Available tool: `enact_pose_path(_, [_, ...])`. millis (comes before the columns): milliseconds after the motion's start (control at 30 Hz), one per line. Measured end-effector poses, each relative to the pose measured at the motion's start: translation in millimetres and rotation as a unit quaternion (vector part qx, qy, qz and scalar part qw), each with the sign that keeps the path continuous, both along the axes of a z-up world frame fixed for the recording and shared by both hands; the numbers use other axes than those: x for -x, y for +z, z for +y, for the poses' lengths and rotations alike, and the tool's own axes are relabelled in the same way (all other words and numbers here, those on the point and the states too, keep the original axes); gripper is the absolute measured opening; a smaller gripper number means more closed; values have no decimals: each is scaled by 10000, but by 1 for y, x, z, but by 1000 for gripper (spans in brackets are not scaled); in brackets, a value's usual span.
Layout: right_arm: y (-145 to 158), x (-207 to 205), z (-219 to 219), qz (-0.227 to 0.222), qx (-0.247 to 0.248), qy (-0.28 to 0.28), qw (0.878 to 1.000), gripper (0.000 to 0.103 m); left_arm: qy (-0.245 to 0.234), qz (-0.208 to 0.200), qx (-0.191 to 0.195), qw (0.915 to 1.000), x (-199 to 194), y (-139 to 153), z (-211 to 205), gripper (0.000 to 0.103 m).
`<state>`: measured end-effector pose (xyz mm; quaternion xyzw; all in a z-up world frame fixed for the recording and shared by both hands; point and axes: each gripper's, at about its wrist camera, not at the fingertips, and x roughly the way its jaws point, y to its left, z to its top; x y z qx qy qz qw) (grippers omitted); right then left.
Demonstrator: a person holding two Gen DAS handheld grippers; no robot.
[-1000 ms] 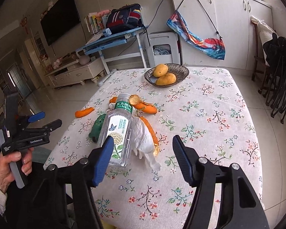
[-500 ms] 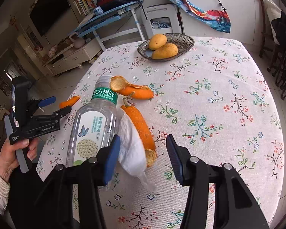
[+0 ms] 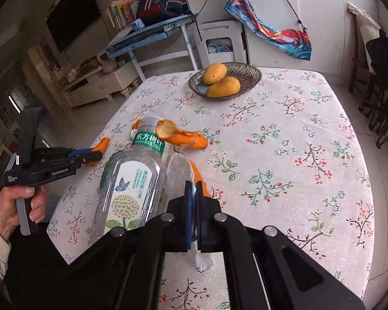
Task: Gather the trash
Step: 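Reach for and grasp the orange peel with the left tool, then grasp the white tissue with the right tool while the left tool holds the orange peel, then carry the white tissue over the yellow bucket and open the right tool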
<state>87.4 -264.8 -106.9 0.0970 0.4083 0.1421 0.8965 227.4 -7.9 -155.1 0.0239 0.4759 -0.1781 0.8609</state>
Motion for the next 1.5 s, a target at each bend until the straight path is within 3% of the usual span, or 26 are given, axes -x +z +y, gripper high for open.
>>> enact_pose_path(200, [21,19,-20,-516,-289,-241,9980,3,167,-59,938,9954,18,19,18,14])
enact_pose_path(300, [27,23,-23,-698,-445,-219,9963,3,215,-76,1186,9927,24,22,23,14])
enact_pose_path(567, [57,43,-19,-1309,-855,117,9876,3,252,-563,1324,9893,63,42,21,14])
enact_pose_path(833, [67,84,-5,-1328,-1498,489,9785,3,352,-891,1344,9863,110,55,21,14])
enact_pose_path(1000, [65,116,19,-1034,-1687,1048,9746,3,359,-1054,1276,9856,137,62,20,14])
enact_pose_path(1167, [50,146,47,-455,-1756,1687,9688,3,327,-1109,1251,9854,157,66,19,14])
enact_pose_path(1367, [11,172,86,493,-1465,2371,9591,3,272,-1153,1247,9851,179,69,17,14])
enact_pose_path(1500, [-22,178,104,1038,-1179,2519,9549,3,231,-1177,1266,9847,195,71,17,14])
